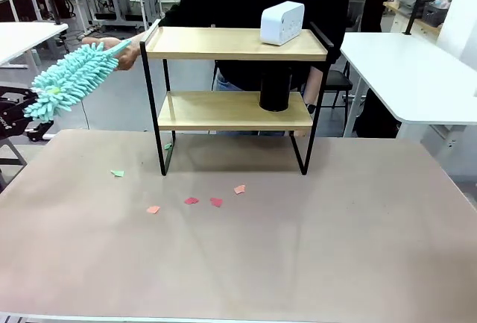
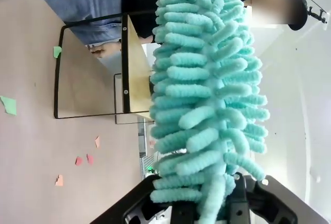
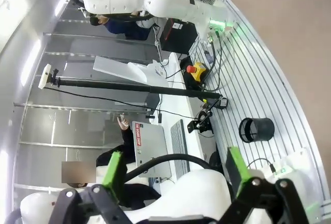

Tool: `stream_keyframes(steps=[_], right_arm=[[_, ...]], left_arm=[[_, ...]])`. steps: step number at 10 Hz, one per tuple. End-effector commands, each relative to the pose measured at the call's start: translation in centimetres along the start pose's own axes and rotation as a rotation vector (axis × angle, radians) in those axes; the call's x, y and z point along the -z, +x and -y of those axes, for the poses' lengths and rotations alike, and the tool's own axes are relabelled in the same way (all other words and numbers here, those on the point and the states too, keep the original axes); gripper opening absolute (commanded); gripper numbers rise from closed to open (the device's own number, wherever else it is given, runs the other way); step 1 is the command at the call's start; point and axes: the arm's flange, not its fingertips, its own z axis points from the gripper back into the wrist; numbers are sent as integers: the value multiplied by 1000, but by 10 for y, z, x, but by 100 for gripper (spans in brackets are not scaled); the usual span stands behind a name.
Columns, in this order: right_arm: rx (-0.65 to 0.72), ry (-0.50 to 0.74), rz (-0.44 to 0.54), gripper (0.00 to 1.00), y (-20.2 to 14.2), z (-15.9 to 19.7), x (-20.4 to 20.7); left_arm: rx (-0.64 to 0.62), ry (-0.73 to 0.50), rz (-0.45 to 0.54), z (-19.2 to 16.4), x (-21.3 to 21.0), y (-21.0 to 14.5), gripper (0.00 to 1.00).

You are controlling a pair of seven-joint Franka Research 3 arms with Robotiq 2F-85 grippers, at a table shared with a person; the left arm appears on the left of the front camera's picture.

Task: Clean the shelf.
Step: Hand the Duster back to the human.

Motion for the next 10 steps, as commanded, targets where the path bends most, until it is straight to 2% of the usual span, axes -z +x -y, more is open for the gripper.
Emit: stream_keyframes(steps=[1, 2, 3, 8, 9, 10], right_arm=[[-9, -3, -5, 100, -1, -2, -2], [-9, -3, -5, 100, -1, -2, -2], [-9, -3, -5, 100, -1, -2, -2], [-9, -3, -5, 100, -1, -2, -2], [-9, -3, -5, 100, -1, -2, -2], [-9, -3, -5, 100, -1, -2, -2]], left_arm=[[-23, 44, 8, 9, 3, 4, 0], [-46, 56, -12, 10, 5, 4, 0], [-4, 17, 3, 0, 1, 2, 0], [-4, 17, 3, 0, 1, 2, 0], [-16, 33, -1, 0, 3, 3, 74], [-8, 17, -12, 3, 3, 0, 74]])
